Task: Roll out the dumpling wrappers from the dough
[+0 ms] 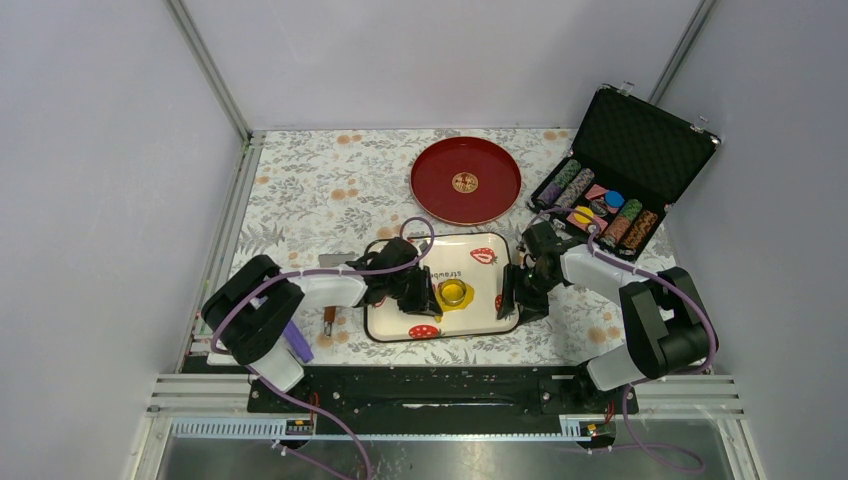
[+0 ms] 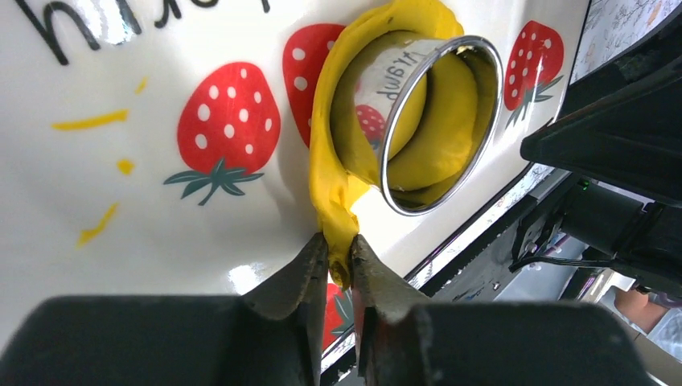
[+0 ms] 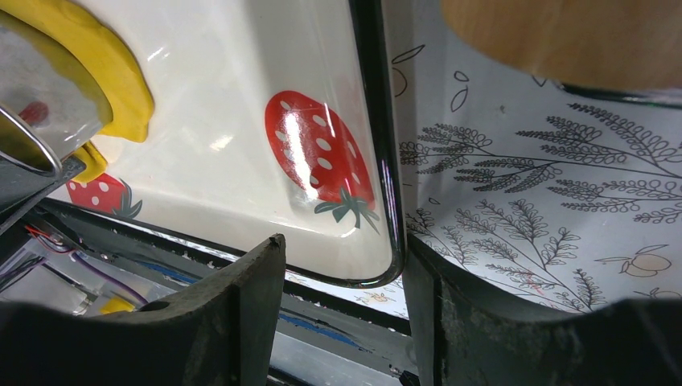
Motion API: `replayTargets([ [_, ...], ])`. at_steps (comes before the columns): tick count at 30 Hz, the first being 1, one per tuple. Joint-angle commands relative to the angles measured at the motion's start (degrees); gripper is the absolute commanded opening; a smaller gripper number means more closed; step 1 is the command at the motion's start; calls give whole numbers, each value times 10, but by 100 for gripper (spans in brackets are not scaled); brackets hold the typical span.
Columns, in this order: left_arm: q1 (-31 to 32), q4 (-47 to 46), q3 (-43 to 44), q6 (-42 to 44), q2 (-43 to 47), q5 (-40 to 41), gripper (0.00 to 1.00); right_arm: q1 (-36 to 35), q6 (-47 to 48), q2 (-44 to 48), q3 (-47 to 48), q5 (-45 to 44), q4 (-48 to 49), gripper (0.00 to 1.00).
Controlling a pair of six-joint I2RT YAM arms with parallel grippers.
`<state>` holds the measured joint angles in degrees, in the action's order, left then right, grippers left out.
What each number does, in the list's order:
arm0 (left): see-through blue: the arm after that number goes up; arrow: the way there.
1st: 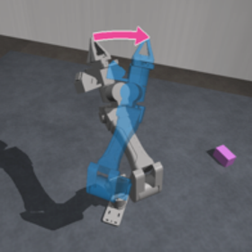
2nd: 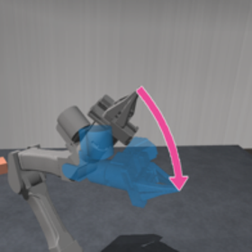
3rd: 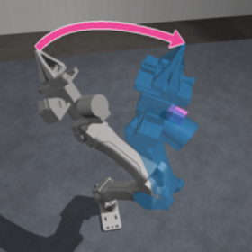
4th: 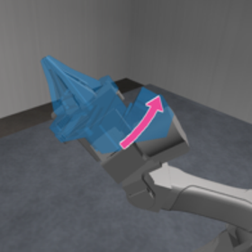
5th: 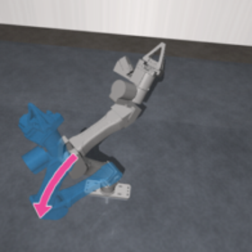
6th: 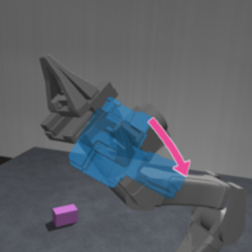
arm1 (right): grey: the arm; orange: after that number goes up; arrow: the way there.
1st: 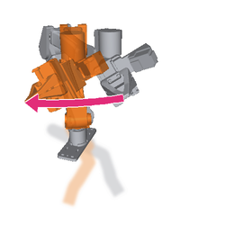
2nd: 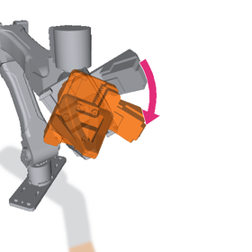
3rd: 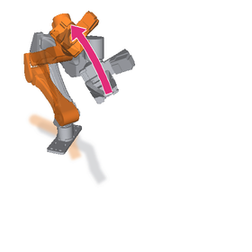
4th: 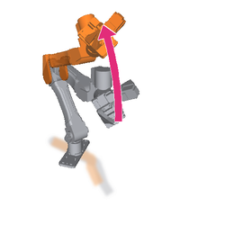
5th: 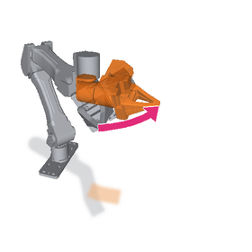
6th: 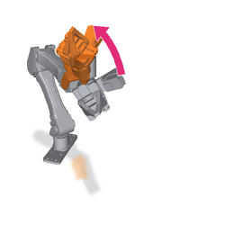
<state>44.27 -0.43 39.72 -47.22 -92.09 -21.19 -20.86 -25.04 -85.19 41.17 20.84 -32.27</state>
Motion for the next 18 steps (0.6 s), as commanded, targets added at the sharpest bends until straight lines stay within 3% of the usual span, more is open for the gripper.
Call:
replayTargets([
  [1, 5, 18, -11, -5, 9, 34, 15, 0, 11, -13, -9, 14, 14, 62],
  [12, -1, 31, -15, -7, 92, 5, 9, 0, 16, -16, -4, 13, 9, 62],
  [18, -34, 33, -19, -8, 114, -5, 8, 0, 17, -16, -8, 10, 8, 62],
])
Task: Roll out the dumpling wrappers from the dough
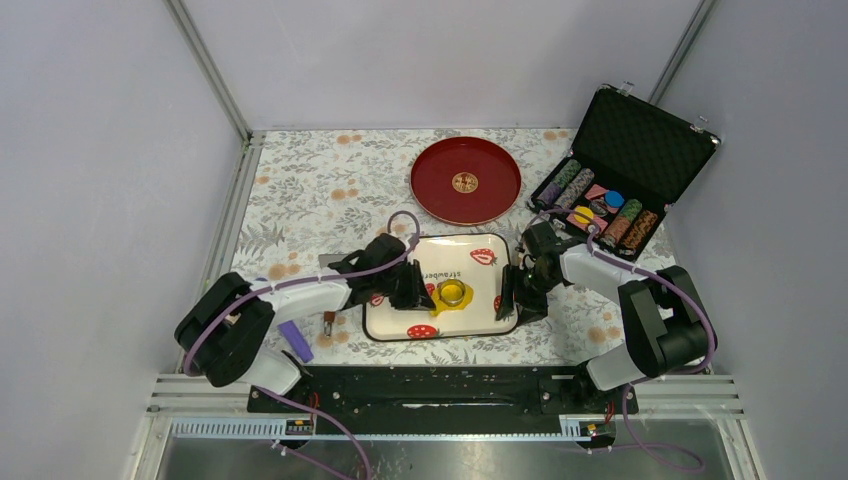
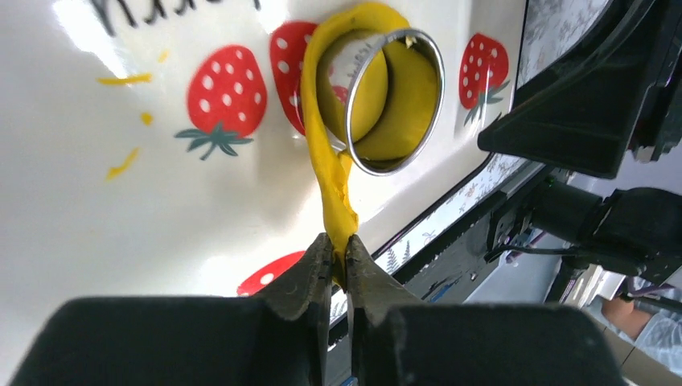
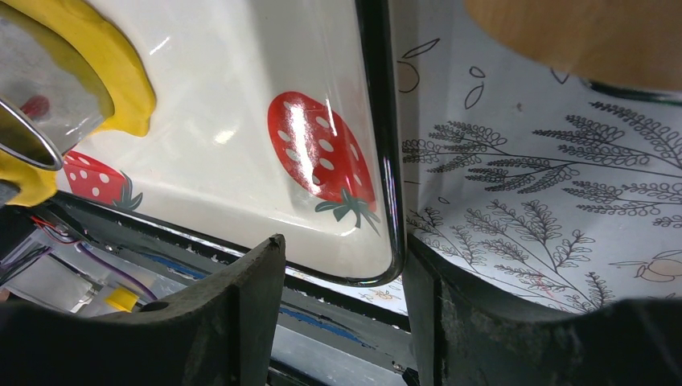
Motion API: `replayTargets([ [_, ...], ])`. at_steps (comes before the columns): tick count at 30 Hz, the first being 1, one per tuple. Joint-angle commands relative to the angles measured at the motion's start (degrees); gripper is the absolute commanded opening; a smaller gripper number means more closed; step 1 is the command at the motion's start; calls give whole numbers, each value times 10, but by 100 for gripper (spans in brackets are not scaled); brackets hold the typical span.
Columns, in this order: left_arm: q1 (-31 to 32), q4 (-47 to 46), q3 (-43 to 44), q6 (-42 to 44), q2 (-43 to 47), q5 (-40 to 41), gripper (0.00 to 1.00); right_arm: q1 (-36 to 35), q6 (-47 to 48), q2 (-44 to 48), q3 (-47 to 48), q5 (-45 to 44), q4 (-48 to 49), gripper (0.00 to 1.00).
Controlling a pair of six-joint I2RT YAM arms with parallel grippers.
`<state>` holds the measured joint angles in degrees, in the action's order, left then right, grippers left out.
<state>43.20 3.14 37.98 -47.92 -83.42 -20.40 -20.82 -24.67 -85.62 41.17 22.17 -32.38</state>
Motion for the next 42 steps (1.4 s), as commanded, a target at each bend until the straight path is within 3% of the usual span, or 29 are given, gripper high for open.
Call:
replayTargets([
  [1, -31, -5, -4, -1, 31, -17, 8, 0, 13, -12, -8, -4, 9, 62],
  [16, -117, -11, 7, 15, 41, -84, 8, 0, 15, -17, -11, -8, 9, 62],
  [42, -96, -16, 72, 27, 30, -159, 9, 0, 15, -24, -10, -3, 10, 62],
])
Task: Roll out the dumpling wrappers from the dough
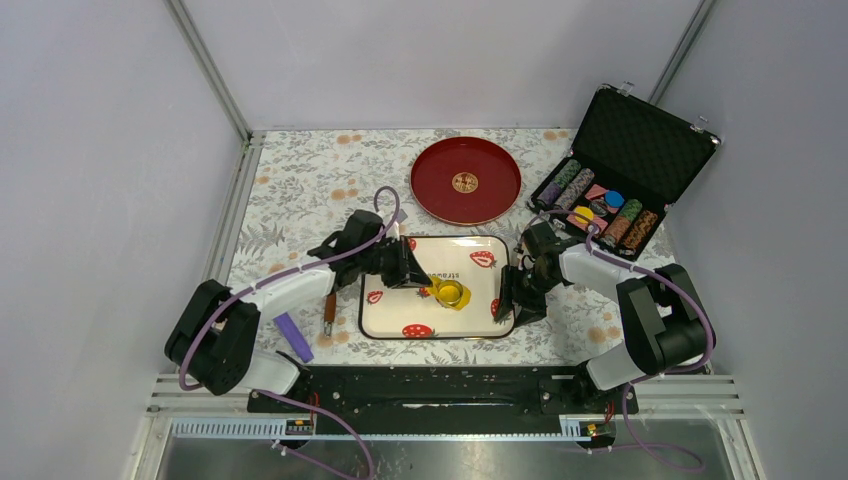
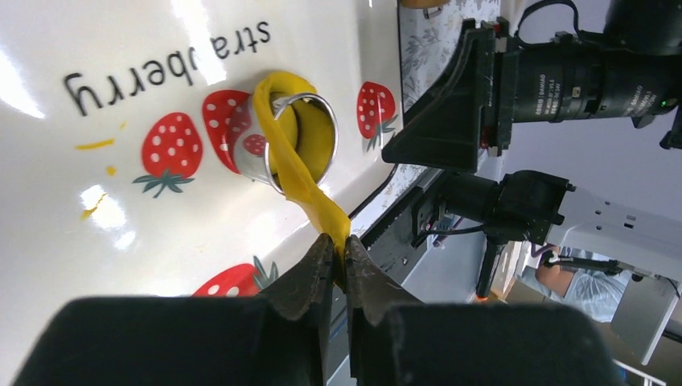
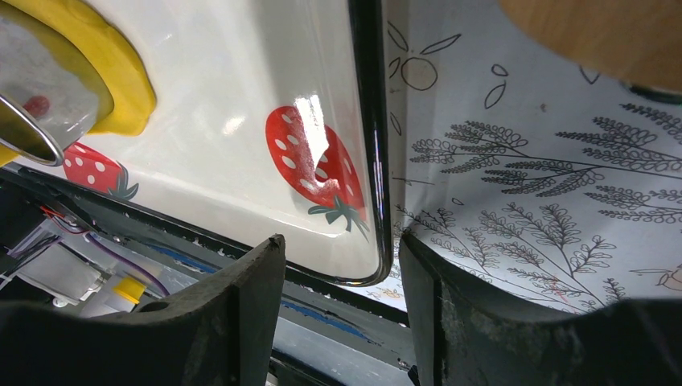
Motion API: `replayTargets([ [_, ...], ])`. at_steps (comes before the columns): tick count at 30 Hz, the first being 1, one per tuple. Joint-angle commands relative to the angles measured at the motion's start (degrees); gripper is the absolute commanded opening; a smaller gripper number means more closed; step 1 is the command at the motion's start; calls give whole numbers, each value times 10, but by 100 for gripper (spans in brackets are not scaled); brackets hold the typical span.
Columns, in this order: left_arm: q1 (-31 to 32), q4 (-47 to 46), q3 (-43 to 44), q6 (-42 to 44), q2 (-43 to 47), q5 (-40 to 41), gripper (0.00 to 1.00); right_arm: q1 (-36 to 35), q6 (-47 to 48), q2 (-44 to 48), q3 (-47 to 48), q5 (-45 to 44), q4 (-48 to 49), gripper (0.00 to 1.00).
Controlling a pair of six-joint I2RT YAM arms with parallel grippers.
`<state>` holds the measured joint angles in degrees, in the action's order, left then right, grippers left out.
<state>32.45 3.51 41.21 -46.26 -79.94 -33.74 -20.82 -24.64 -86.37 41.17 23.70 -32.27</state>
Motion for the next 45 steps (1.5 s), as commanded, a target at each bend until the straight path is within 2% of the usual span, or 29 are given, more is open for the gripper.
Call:
replayTargets([
  [1, 16, -20, 44, 10, -10, -26, 9, 0, 14, -16, -10, -19, 9, 62],
  [14, 67, -9, 111, 7, -66, -12, 10, -1, 15, -19, -9, -14, 8, 62],
  [25, 82, 1, 121, 4, -80, -2, 10, 0, 14, -21, -7, -7, 9, 62],
  [39, 72, 92, 100, 10, -25, 116, 15, -1, 16, -11, 7, -15, -9, 64],
  [45, 55, 71, 49, -2, 26, 116, 19, -1, 18, -9, 8, -14, -10, 65],
])
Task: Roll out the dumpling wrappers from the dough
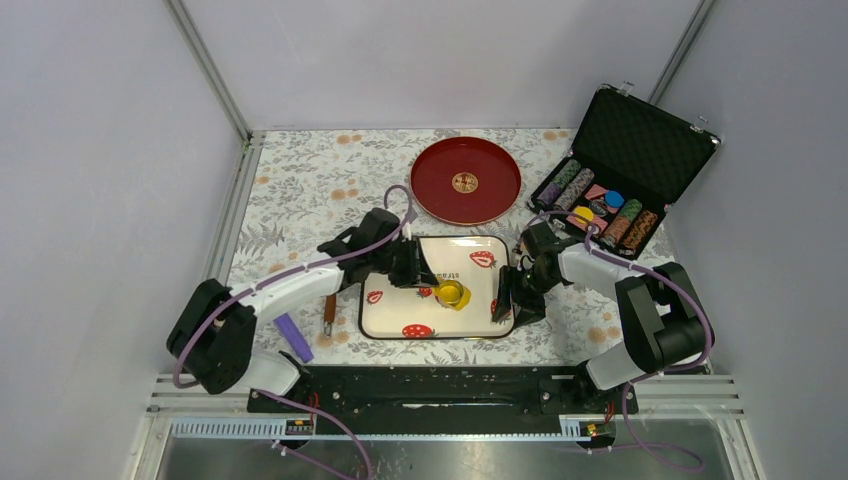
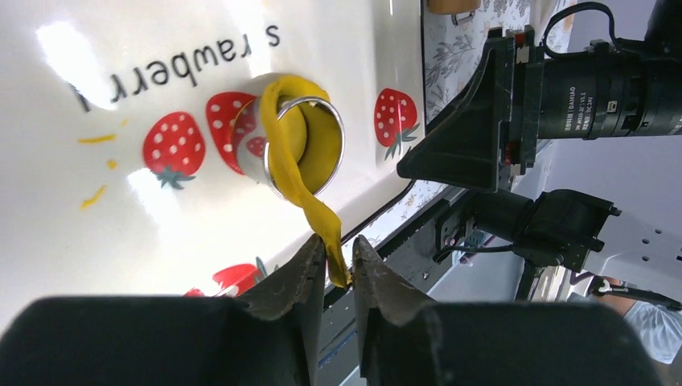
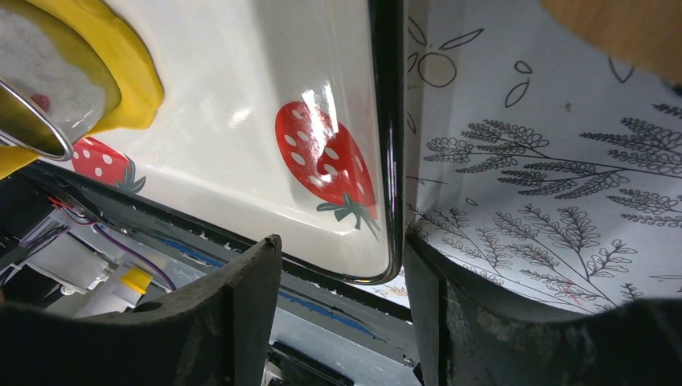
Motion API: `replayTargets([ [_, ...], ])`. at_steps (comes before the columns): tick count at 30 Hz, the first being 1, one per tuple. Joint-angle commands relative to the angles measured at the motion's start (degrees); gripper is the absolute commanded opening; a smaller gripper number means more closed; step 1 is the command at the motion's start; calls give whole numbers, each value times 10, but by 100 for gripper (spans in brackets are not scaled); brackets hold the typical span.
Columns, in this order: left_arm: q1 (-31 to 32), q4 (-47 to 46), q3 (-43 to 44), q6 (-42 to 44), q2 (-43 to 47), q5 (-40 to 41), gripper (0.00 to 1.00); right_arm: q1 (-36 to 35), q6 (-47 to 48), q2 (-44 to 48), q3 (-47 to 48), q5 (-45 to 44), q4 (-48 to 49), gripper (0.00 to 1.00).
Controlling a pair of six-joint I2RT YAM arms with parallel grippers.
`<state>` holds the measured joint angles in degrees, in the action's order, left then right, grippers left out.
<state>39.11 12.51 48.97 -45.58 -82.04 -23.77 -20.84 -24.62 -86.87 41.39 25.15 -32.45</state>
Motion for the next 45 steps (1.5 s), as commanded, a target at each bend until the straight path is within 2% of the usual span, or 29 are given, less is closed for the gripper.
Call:
replayTargets([
  [1, -15, -19, -35, -9, 54, 15, 20, -1, 18, -4, 5, -29, -9, 65],
  [13, -26, -2, -99, -2, 80, 30, 32, -1, 18, 17, 9, -29, -22, 68],
  [15, -28, 0, -106, -2, 76, 40, 37, -1, 19, 23, 13, -32, -29, 70],
  [18, -29, 1, -114, -3, 69, 49, 50, -1, 18, 39, 21, -54, -55, 74],
  [20, -30, -1, -118, -3, 65, 52, 54, -1, 14, 60, 27, -69, -75, 77],
  [25, -30, -3, -128, -2, 62, 69, 55, -2, 8, 115, 57, -89, -112, 79],
  [29, -30, 0, -135, -1, 62, 84, 55, -12, 2, 109, 103, -73, -122, 78],
  [35, -30, 9, -143, 5, 65, 103, 55, -66, -28, 44, 161, -41, -91, 76],
  [41, -30, -1, -171, 5, 87, 115, 55, -117, -62, -47, 219, -17, -55, 68],
  [45, -30, -29, -203, 3, 118, 113, 56, -132, -75, -94, 249, -10, -41, 60],
])
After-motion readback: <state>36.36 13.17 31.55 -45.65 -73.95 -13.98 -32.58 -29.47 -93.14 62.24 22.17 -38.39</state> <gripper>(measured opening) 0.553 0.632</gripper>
